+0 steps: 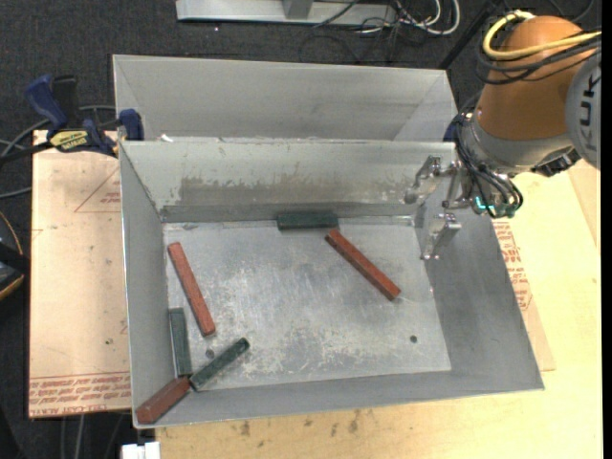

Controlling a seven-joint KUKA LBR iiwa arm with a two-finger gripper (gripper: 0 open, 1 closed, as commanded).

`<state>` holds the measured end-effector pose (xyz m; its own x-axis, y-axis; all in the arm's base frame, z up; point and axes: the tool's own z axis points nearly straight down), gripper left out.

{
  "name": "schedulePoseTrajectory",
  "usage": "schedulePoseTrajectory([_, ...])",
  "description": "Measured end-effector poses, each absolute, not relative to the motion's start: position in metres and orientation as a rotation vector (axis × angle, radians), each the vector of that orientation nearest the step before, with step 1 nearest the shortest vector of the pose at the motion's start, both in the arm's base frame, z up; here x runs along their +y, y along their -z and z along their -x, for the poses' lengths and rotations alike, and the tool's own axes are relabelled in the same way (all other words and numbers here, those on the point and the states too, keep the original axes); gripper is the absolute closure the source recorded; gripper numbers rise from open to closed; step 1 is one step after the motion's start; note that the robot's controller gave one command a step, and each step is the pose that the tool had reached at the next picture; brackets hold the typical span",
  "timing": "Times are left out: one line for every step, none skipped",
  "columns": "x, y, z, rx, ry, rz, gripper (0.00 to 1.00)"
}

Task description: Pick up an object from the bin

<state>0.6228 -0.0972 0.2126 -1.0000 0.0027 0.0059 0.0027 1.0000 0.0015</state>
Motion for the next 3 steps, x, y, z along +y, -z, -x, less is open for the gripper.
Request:
schedulePoseTrajectory([-0.097,-0.217,-0.624,-3.143,0.0,0.001,0.0])
schedulePoseTrajectory([-0.098,-0.167,-0.623,-3.15,-0.001,0.019,0.0])
schedulePoseTrajectory([-0.083,-0.122,-0.619,-3.141,0.001,-0.105,0.0])
